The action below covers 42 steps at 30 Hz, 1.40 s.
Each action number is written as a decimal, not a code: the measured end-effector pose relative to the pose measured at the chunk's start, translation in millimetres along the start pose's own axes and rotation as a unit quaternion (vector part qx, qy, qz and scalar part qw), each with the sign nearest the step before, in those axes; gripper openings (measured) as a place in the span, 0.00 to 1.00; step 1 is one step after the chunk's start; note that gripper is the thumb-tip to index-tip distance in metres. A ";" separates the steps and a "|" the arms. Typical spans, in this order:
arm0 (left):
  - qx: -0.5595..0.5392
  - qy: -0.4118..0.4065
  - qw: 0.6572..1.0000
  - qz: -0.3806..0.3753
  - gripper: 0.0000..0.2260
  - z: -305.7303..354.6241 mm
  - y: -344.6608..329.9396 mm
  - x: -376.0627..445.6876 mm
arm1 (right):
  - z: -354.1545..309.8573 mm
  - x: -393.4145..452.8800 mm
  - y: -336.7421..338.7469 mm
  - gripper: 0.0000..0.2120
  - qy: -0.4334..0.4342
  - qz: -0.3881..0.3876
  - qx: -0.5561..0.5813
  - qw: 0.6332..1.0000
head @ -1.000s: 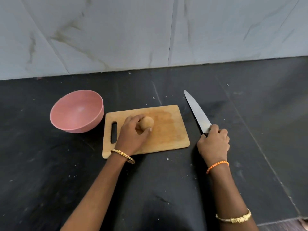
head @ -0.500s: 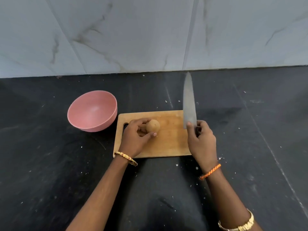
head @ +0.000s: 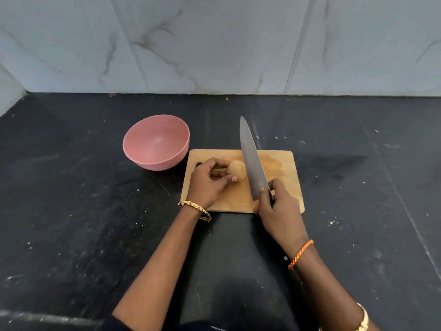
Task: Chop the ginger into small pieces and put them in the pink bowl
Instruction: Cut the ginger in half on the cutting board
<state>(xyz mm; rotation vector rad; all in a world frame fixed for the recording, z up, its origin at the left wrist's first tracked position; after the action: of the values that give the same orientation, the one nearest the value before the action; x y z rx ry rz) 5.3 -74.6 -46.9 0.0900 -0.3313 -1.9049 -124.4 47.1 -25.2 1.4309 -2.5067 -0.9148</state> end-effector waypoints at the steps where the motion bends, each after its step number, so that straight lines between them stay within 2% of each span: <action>1: 0.001 -0.001 1.000 0.002 0.15 0.0 0.2 -0.2 | -0.7 -1.3 0.1 0.09 0.004 -0.002 -0.006 1.000; 6: -0.004 0.004 1.000 -0.008 0.16 0.5 -5.0 -1.6 | -1.0 -5.7 2.8 0.08 0.011 -0.001 -0.015 1.000; 11: -0.004 0.002 0.999 -0.036 0.25 8.3 -25.2 -12.4 | 2.6 -12.9 13.6 0.07 0.011 0.022 -0.006 1.000; 19: 0.046 -0.037 0.998 -0.026 0.20 13.7 -35.9 -16.5 | 0.5 -13.8 20.3 0.08 0.012 0.065 -0.006 0.998; 42: 0.062 -0.060 0.996 -0.022 0.21 10.7 -37.3 -10.4 | 2.8 -28.1 2.2 0.09 -0.010 0.017 -0.147 0.989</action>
<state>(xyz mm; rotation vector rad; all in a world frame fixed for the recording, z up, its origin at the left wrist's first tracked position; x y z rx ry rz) -27.3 -51.1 -47.8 0.0647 -0.5328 -1.9364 -111.7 72.0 -20.8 1.2863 -2.2802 -1.2355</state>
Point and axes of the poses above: each hand's wrist, its own x-axis towards the middle knuckle, its own y-axis out of the back of the hand, z = x × y, the point moved 6 cm from there along x, towards the middle knuckle, and after that the axes turned 8 degrees about -y, right-handed, at the moved point
